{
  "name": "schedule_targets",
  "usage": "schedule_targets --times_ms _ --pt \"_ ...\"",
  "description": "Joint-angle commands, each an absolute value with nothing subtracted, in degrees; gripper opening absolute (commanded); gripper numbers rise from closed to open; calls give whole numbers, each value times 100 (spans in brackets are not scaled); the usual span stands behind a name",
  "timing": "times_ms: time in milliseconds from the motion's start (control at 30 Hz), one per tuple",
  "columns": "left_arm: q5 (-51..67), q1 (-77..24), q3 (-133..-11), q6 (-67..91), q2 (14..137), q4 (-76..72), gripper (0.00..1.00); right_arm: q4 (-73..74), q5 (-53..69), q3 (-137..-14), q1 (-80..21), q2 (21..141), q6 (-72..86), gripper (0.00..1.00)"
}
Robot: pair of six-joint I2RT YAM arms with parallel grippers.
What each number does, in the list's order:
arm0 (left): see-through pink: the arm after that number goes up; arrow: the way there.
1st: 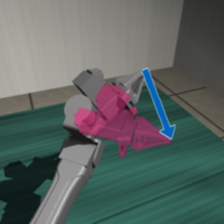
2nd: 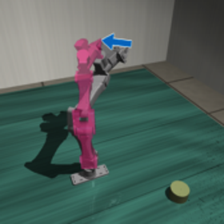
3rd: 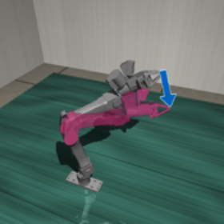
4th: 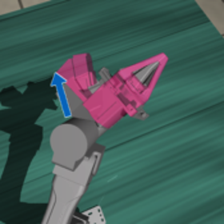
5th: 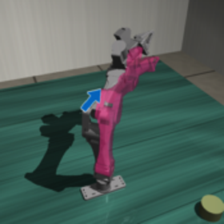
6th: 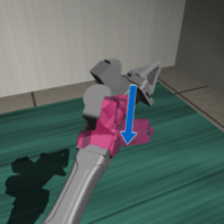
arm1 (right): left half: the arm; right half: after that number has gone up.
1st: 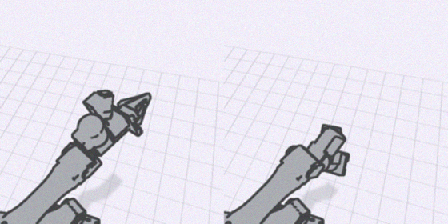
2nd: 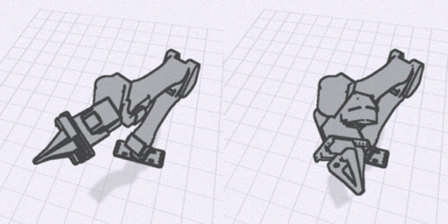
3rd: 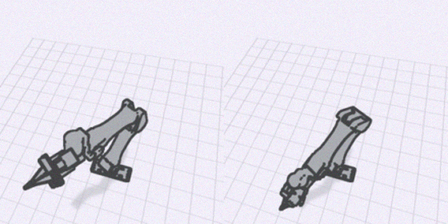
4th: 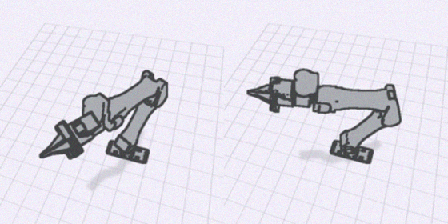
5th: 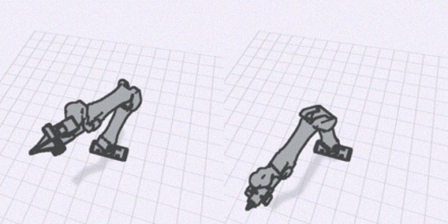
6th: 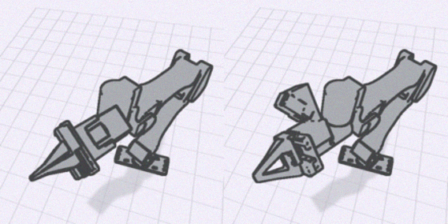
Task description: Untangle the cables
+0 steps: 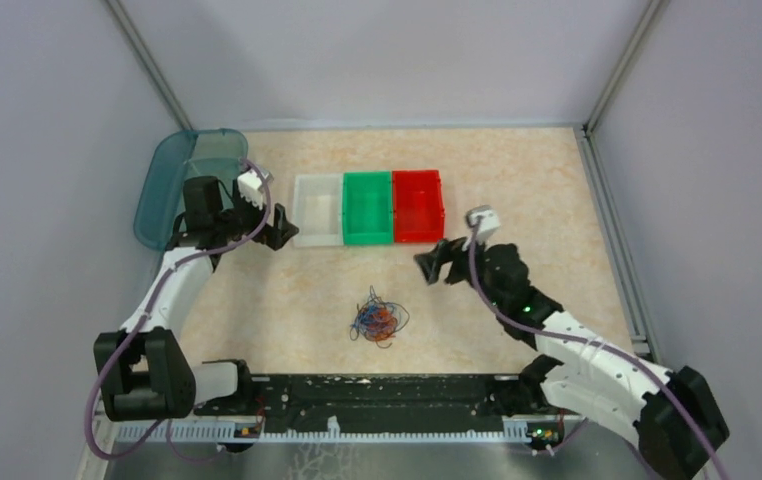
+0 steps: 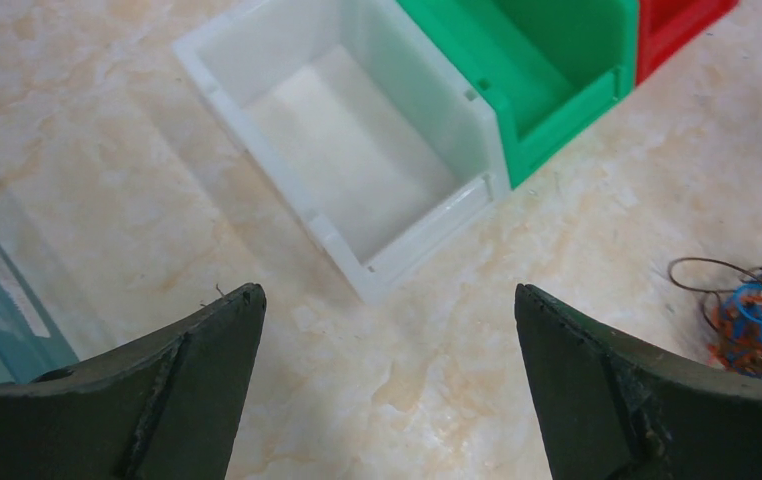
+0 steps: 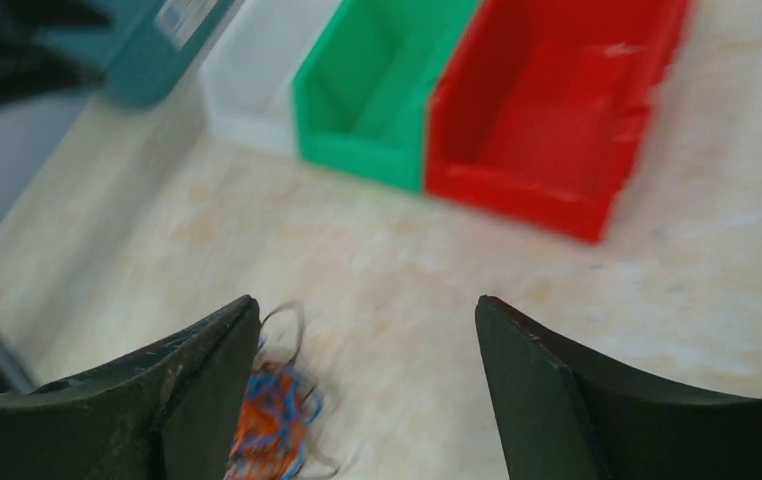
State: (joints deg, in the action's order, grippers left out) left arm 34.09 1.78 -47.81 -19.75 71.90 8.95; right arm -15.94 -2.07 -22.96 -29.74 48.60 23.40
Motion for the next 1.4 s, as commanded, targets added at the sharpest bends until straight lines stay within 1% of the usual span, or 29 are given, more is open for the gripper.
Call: schedule_targets --times_ms 0,133,167,433,633,700,833,1100,1200,1367 --pt "4214 220 -5102 -2370 6892 1947 100 -885 23 -2648 -4300 5304 1832 76" --pt "4436 219 -5150 -2425 6742 2168 100 -459 319 -2837 -4594 5789 1870 55" --pt "4467 211 -5146 -2433 6706 2197 100 -414 383 -2886 -4611 5853 1849 53" --pt "4460 211 -5168 -2514 6545 2425 100 -627 562 -2816 -4887 6311 1759 53" --pt "4515 211 -5151 -2637 6424 2580 100 -756 354 -2813 -5060 6791 1796 53" --pt "4534 212 -5134 -2634 6369 2596 100 -829 259 -2809 -5087 6893 1810 51" --pt "4570 219 -5123 -2637 6281 2638 100 -1094 88 -2731 -5110 6976 1847 43" --pt "4522 211 -5121 -2702 6045 2802 100 -1753 1 -2547 -5223 7347 2036 42" --pt "4457 212 -5103 -2740 5918 2866 100 -1782 -53 -2605 -5251 7557 2075 37" --pt "4505 211 -5081 -2854 5732 3029 100 -1701 -214 -2701 -5278 7536 2029 23"
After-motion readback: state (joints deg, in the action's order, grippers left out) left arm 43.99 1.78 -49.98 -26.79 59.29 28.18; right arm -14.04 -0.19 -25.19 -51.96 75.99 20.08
